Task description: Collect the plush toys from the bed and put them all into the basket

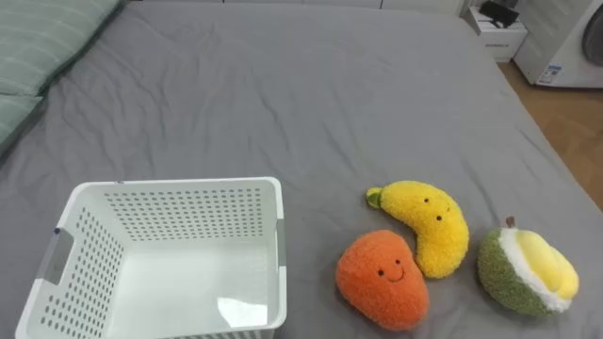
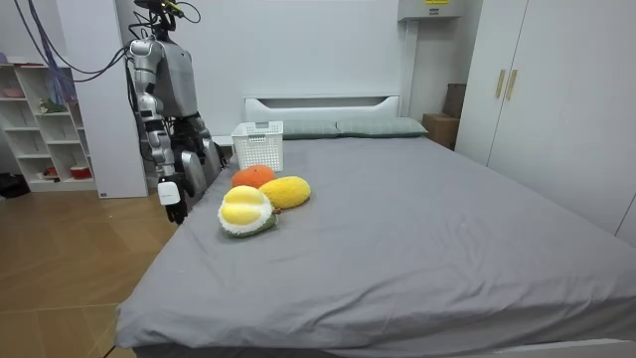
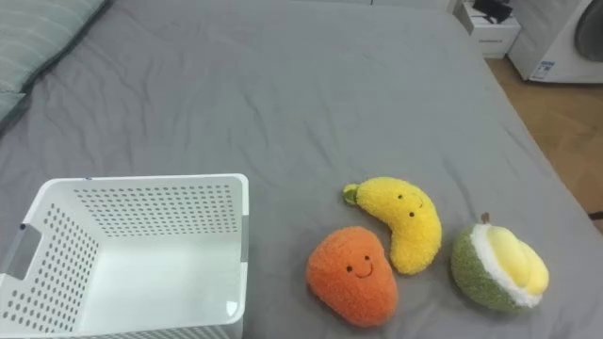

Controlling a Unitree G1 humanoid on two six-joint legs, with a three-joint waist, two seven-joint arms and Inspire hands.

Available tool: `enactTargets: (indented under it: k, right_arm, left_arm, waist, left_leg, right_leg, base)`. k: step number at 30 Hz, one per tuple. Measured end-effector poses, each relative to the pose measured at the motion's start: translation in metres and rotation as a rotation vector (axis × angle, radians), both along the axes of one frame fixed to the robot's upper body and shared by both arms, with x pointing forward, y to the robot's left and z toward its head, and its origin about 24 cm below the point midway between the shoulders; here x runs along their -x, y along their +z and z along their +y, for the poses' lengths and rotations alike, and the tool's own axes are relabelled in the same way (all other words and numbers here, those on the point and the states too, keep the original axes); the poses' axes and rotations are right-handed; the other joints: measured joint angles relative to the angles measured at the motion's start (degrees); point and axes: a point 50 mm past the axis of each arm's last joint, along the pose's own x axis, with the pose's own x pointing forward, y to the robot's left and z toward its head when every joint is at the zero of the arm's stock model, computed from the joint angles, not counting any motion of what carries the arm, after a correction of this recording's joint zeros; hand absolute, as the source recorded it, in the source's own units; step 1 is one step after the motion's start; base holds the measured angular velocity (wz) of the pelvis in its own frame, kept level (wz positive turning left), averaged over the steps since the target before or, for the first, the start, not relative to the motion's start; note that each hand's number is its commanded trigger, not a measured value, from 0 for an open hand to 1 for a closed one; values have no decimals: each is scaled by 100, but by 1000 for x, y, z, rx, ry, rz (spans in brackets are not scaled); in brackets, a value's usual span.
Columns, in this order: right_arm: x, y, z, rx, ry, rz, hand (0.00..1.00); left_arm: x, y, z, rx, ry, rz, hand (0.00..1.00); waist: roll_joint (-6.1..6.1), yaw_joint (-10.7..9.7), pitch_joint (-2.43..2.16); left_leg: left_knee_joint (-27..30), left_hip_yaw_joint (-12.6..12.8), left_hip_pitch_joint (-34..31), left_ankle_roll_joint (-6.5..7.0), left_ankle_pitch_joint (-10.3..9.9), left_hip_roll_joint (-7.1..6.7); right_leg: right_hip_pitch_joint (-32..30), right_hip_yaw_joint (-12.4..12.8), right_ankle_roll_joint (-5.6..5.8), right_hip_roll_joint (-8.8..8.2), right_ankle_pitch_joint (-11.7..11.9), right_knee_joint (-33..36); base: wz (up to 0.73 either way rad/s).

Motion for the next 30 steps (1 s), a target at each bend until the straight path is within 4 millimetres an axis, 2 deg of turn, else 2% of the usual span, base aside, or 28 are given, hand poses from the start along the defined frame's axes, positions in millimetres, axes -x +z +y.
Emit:
enactTargets:
  k: [4,13,15,19,25,27,28,30]
  right_arm:
    - [2,0,0,-3,-3,11,0]
    - [3,0,0,-1,-4,16,0]
    - [4,0,0,-2,-16,18,0]
    - [8,0,-3,0,-81,22,0]
    - [26,6,-25,69,-286,31,0]
    - [37,12,-44,121,-382,43,0]
    - [36,14,-49,138,-402,38,0]
    - [39,23,-72,219,-458,34,0]
  left_arm:
    - [2,0,0,-6,3,7,0]
    - [0,0,0,-11,0,3,0]
    - [4,0,0,-8,10,9,0]
    - [2,0,1,0,24,0,0]
    - [19,2,12,-13,85,32,0]
    - [24,6,23,-34,139,37,0]
    - [26,7,27,-43,142,38,0]
    - [26,11,41,-66,156,27,0]
  waist:
    - [-6,66,-9]
    - [-7,66,-7]
    - [-42,48,12]
    - [-65,23,18]
    - [-136,-169,-22]
    - [-189,-238,-27]
    - [-202,-256,-28]
    - [-305,-335,-27]
  left_leg:
    - [4,5,10,0,0,0]
    - [21,-14,8,0,-1,1]
    - [19,-12,12,0,-1,1]
    - [21,-12,3,1,-2,1]
    - [16,-9,31,0,-2,1]
    - [-24,3,104,-1,-2,2]
    - [-24,6,105,-1,-2,2]
    - [-10,1,96,0,-3,-2]
  right_leg:
    - [43,-2,0,-1,1,5]
    - [46,-6,-1,-3,1,5]
    - [59,11,-1,0,1,2]
    - [20,10,0,-3,-1,5]
    - [79,10,1,-1,-3,5]
    - [100,30,1,-1,-13,7]
    - [102,32,1,-2,-17,11]
    - [79,32,0,-18,-42,20]
  base:
    - [0]
    - [0]
    - [0]
    - [0]
    - [0]
    - [0]
    - [0]
    - [0]
